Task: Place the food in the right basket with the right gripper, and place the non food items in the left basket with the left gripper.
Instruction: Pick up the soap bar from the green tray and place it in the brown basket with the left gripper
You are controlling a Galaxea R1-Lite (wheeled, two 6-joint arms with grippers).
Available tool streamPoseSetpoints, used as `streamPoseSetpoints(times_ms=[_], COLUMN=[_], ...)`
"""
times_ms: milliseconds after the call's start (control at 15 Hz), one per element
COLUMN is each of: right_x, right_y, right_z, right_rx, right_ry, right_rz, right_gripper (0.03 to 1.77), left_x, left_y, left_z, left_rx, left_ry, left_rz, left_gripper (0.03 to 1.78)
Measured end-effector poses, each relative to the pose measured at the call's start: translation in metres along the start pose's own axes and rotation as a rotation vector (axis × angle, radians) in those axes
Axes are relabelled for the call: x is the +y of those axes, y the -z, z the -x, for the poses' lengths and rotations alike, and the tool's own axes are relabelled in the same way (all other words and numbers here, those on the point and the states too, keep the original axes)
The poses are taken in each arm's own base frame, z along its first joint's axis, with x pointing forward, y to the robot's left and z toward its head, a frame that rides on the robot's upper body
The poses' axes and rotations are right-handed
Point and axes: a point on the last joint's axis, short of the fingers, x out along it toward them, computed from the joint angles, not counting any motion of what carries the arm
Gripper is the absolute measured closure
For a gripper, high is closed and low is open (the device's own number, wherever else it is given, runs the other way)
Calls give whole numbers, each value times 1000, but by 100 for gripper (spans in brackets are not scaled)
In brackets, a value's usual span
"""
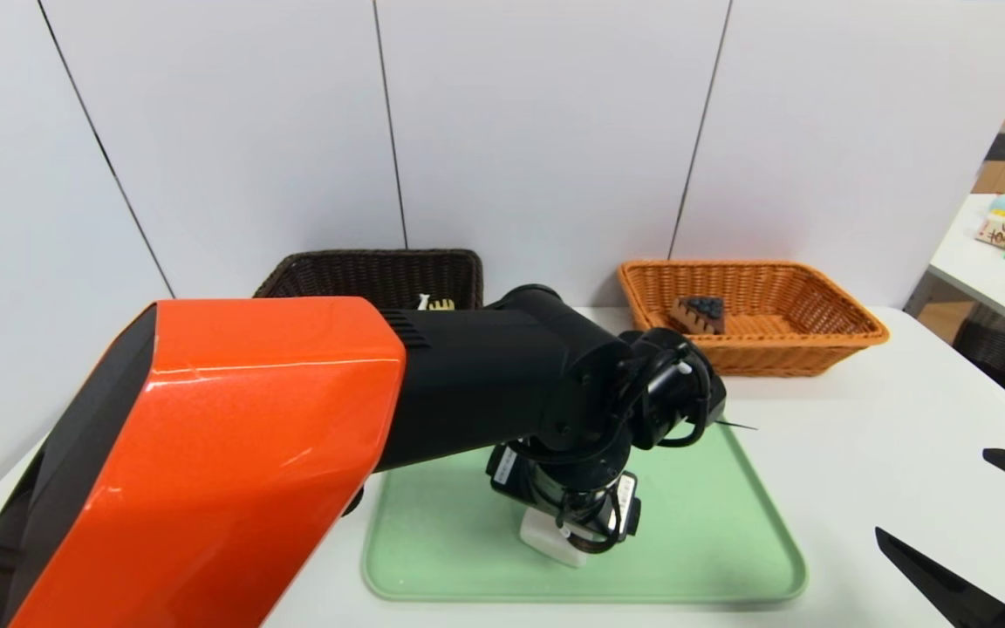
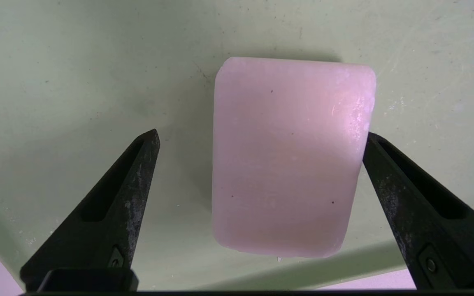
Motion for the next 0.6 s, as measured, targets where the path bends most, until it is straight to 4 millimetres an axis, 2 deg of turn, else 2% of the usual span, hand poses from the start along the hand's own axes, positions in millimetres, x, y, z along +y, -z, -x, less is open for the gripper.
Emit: streamPoseSetpoints(times_ms=[333, 600], right_x=[0, 0], right_y=[1, 1], right_z=[1, 1], right_rx=[-1, -2], right_ry=[-2, -3], right_rz=[0, -1], right_gripper=[10, 10], left_x=[-1, -2], left_y=[0, 2], left_z=[-1, -2], left_rx=[3, 10], left_ry=[0, -1], left_rz=[-2, -10], left_gripper=[12, 65])
